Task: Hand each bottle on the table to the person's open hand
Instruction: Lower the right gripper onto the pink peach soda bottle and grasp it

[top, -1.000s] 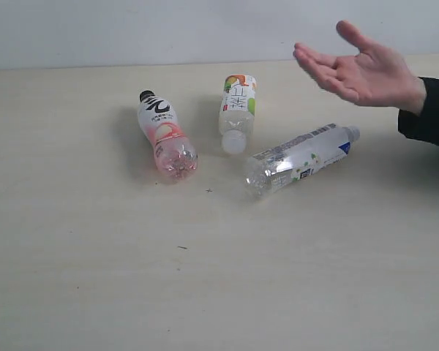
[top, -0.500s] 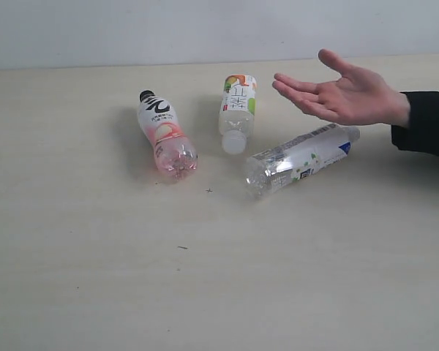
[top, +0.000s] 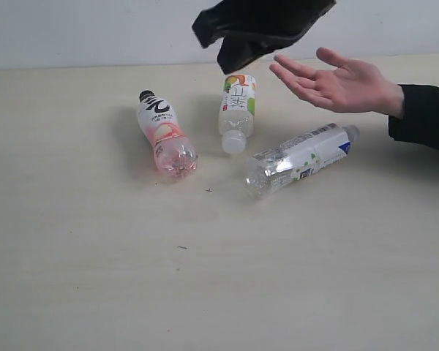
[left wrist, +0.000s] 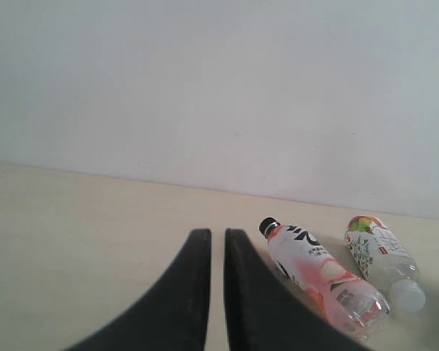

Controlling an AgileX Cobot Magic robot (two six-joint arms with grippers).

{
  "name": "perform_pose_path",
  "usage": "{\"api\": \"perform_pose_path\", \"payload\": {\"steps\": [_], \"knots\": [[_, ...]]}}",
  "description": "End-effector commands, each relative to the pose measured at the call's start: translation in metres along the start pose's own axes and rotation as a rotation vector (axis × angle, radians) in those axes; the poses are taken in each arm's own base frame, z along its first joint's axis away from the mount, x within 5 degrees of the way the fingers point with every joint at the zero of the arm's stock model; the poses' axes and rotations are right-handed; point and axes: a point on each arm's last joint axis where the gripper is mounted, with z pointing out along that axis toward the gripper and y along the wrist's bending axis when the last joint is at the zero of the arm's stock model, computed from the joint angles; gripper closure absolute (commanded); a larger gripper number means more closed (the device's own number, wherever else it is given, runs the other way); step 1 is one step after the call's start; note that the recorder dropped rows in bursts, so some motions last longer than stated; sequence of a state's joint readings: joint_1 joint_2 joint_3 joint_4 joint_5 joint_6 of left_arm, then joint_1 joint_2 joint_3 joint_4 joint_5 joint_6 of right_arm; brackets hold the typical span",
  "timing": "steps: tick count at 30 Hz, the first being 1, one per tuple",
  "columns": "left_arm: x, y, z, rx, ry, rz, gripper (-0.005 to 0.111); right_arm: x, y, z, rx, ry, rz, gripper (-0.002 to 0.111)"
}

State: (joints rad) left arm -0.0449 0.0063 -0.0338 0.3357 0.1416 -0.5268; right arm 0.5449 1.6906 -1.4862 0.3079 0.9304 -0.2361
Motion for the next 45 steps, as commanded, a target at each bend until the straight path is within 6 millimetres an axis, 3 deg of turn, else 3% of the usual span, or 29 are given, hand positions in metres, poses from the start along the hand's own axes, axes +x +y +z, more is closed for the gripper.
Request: {"api": "perform_pose_path", "payload": {"steps": [1,6,14,23,34,45], "knots": [[-0.001,-0.001,-0.001,0.009,-0.007,0.0,0.097,-0.013,-0.015,0.049,0.022,0.135,0.039,0.088],[-0.001,-0.001,-0.001,0.009,-0.007,0.0,0.097,-0.028,-0.026,0.092,0.025,0.154,0.005,0.06],[-0.001,-0.001,-0.001,0.009,-0.007,0.0,0.097,-0.05,-0.037,0.128,0.036,0.025,0.015,0.031],[-0.001,-0.001,-0.001,0.009,-0.007,0.0,0.097,-0.046,-0.046,0.16,0.051,0.006,-0.009,0.031],[-0.001,-0.001,-0.001,0.009,-0.007,0.0,0.097,-0.046,-0.033,0.167,0.071,0.011,-0.067,0.031],[-0.001,-0.001,-0.001,0.009,-0.007,0.0,0.097,-0.045,-0.017,0.193,0.066,-0.049,-0.084,0.024]]}}
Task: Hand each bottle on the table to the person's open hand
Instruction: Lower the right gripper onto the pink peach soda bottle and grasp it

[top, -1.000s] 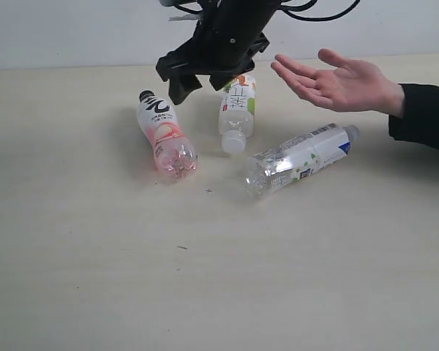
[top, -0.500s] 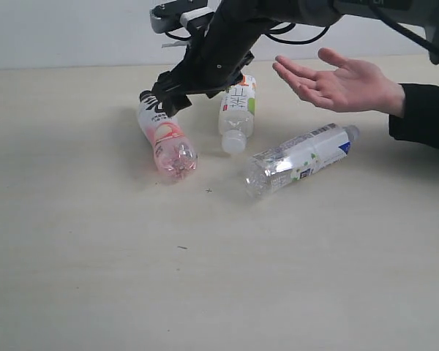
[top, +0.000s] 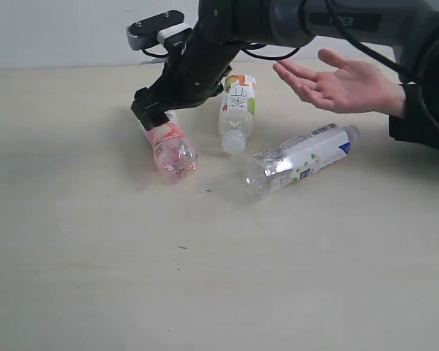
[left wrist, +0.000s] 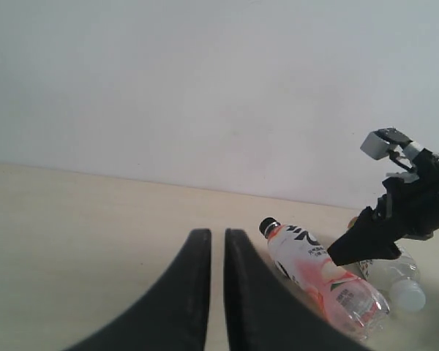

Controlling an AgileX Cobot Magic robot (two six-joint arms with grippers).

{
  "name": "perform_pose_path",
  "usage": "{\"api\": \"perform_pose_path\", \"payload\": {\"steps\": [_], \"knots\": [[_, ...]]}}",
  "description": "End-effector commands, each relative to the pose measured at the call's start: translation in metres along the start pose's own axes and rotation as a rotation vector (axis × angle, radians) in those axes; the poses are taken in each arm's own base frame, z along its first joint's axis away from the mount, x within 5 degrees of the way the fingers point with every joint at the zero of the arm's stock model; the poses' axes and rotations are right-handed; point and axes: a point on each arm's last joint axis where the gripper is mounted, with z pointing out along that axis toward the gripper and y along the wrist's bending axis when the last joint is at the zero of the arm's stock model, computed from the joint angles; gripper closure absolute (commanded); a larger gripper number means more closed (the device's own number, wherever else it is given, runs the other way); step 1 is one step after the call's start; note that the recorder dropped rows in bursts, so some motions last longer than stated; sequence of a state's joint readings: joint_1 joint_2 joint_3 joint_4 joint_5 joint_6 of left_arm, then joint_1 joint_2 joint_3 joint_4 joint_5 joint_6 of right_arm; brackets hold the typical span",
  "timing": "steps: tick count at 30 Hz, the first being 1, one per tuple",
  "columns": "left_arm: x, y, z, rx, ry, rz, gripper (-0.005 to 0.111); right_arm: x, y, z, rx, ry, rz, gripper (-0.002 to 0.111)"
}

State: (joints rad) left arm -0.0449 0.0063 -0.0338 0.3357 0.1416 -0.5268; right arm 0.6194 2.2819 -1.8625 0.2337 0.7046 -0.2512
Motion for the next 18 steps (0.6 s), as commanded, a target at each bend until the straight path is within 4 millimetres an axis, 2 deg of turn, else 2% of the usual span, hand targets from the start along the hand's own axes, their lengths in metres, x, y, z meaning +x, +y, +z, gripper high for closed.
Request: {"api": "perform_pose_path", "payload": {"steps": [1,7,13,18], "knots": [[-0.001,-0.001,-0.001,0.009,-0.007,0.0,0.097,-0.006,0.002,0.003,0.016,-0.065,0.007,0.024],[-0.001,-0.001,-0.001,0.009,-0.007,0.0,0.097,-0.003,0.001,0.011,0.017,-0.058,0.028,0.024],[-0.001,-0.001,-0.001,0.009,-0.007,0.0,0.097,0.009,-0.002,0.036,0.02,-0.021,0.048,0.024],[-0.001,-0.001,-0.001,0.009,-0.007,0.0,0.097,0.01,-0.004,0.042,0.024,-0.031,0.057,0.024]]}}
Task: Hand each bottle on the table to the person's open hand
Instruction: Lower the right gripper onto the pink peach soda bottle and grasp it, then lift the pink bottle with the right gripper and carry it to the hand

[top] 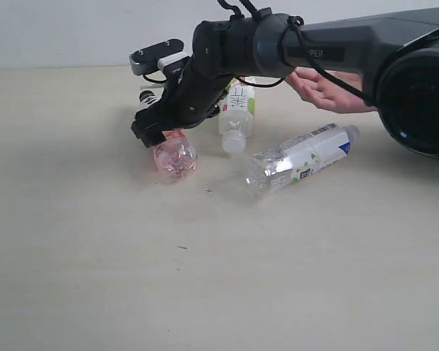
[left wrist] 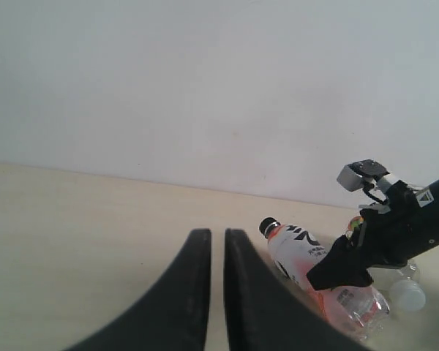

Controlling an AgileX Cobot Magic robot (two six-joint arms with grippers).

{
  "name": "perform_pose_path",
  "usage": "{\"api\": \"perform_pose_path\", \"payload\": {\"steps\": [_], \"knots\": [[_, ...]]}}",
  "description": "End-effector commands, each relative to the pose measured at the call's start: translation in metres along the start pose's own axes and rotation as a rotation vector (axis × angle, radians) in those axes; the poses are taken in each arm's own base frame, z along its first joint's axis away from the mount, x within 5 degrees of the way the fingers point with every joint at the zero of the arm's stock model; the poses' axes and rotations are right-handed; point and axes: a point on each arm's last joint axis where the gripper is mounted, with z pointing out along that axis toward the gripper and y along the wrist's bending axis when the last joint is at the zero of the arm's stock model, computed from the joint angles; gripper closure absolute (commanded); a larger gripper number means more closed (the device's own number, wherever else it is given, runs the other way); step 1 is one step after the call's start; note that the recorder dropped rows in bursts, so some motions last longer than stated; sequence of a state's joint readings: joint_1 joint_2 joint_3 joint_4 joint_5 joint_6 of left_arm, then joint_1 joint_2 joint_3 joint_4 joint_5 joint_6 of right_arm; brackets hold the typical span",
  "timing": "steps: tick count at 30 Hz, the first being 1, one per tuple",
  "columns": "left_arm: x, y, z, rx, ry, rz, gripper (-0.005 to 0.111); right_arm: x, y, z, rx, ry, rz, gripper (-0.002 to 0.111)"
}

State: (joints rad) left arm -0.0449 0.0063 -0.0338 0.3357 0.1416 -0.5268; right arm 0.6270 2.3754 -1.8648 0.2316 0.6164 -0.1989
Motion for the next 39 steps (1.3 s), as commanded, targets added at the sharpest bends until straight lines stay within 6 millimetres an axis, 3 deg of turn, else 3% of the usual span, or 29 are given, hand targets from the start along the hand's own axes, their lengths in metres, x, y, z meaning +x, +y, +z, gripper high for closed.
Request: {"api": "perform_pose_path", "payload": {"steps": [1,17,20,24,29,39], "knots": [[-0.001,-0.001,-0.001,0.009,-0.007,0.0,0.097,-0.004,0.0,0.001,0.011,-0.039,0.002,0.024],[-0.001,-0.001,-0.001,0.009,-0.007,0.0,0.097,0.007,-0.001,0.014,0.002,0.023,0.018,0.028],[-0.001,-0.001,-0.001,0.009,-0.007,0.0,0.097,0.007,-0.001,0.014,0.002,0.023,0.018,0.043],[-0.001,-0.001,-0.001,0.009,-0.007,0.0,0.097,0.004,0.0,0.01,-0.007,0.014,0.029,0.072],[-0.001,-0.001,-0.001,0.009,-0.007,0.0,0.097,-0.009,0.004,-0.014,-0.016,-0.029,0.03,0.108],[-0.001,-0.001,-0.001,0.009,-0.007,0.0,0.097,-0.027,0.022,-0.086,-0.059,-0.026,0.001,0.108]]}}
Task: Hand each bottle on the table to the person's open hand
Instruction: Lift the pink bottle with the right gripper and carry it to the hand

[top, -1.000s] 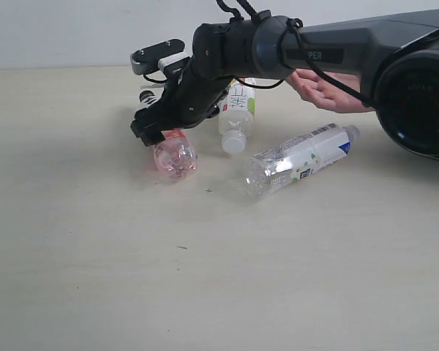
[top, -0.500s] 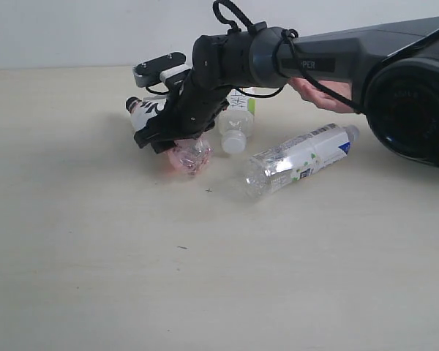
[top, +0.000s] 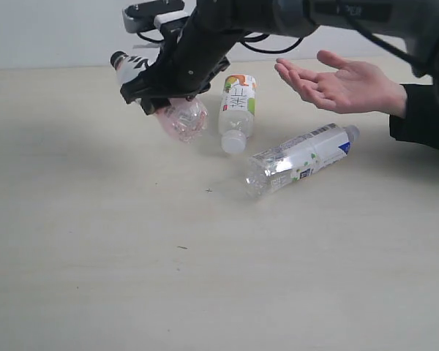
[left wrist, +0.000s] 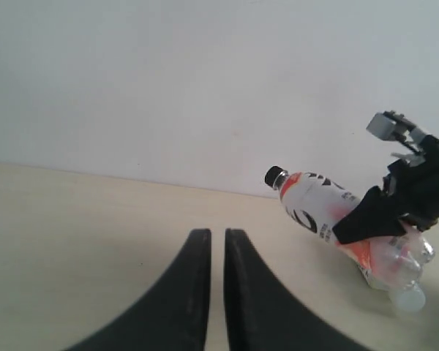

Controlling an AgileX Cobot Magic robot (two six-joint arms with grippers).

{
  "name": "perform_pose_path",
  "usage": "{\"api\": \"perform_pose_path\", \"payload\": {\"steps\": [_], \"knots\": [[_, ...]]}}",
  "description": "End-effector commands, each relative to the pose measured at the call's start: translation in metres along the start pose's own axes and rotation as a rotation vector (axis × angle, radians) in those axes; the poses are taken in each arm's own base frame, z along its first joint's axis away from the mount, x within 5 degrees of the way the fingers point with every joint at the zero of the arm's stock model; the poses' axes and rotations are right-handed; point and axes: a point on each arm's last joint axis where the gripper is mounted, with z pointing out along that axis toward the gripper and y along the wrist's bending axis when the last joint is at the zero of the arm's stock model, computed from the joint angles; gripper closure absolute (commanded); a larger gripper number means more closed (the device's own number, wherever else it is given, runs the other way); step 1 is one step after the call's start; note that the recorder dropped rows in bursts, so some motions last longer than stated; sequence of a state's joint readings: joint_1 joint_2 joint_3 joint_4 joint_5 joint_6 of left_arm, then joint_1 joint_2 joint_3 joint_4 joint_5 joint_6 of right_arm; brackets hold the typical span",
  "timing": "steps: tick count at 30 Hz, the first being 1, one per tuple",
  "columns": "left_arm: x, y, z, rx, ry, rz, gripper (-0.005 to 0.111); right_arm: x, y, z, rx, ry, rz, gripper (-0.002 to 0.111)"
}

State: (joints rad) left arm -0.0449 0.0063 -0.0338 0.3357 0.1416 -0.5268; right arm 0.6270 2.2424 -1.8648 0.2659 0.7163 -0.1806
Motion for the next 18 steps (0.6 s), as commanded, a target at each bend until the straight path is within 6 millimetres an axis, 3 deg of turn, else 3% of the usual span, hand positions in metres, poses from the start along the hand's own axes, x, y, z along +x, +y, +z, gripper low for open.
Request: {"api": "perform_pose_path", "payload": {"steps": [1,10,15,18], "knots": [[-0.001,-0.001,-0.001,0.009,-0.007,0.0,0.097,-0.007,0.014,-0.031,-0.019,0.014,-0.02,0.108],[-0.001,-0.001,-0.001,0.009,-0.007,0.0,0.097,-0.008,0.029,-0.068,-0.019,0.037,-0.032,0.108],[-0.001,-0.001,-0.001,0.009,-0.007,0.0,0.097,0.005,0.025,-0.089,0.058,0.049,-0.056,0.108],[-0.001,-0.001,-0.001,0.009,-0.007,0.0,0.097,0.015,0.019,-0.112,0.154,0.029,-0.075,0.108]]}}
